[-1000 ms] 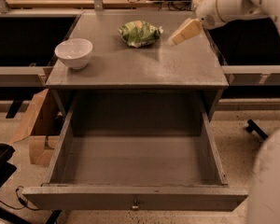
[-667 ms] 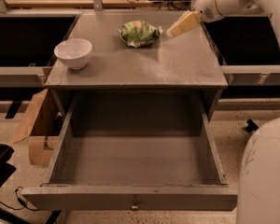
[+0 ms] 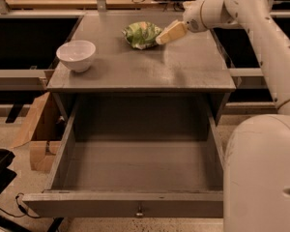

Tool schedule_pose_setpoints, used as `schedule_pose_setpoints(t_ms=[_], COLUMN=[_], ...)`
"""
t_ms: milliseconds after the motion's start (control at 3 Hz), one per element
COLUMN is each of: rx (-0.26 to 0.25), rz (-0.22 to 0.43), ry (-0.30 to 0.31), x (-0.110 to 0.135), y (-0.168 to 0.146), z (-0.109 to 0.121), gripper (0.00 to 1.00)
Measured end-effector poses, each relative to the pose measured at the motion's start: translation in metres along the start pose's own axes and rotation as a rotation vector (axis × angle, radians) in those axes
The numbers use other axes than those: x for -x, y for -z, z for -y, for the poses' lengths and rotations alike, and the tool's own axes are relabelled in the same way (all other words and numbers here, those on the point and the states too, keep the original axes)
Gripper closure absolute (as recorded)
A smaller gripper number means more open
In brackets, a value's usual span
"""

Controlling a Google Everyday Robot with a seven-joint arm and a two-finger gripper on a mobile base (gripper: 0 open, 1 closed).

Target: Pick green jalapeno chip bag from top drawer and place on counter

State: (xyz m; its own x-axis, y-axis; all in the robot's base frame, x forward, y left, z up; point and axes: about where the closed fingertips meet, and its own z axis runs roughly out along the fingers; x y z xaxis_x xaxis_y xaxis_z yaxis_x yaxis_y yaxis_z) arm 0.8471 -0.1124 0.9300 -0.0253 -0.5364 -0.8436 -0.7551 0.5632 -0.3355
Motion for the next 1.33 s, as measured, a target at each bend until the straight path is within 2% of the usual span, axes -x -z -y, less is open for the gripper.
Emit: schedule_pose_setpoints(t_ms=[333,667,1000,1333], rx=[0.025,0.015,-0.007,-0.012], rz=[-0.055,-0.147,-0.215,-0.221], ry=[-0.028,-0.030,-0.023,-0.020], x=[-0.019,-0.032,-0.040,-0.037], y=[-0.060,-0.097,-0.123,-0.124], z=[-0.009,-0.011,-0.012,-0.010], gripper=[0.00,0.00,0.17,0.40])
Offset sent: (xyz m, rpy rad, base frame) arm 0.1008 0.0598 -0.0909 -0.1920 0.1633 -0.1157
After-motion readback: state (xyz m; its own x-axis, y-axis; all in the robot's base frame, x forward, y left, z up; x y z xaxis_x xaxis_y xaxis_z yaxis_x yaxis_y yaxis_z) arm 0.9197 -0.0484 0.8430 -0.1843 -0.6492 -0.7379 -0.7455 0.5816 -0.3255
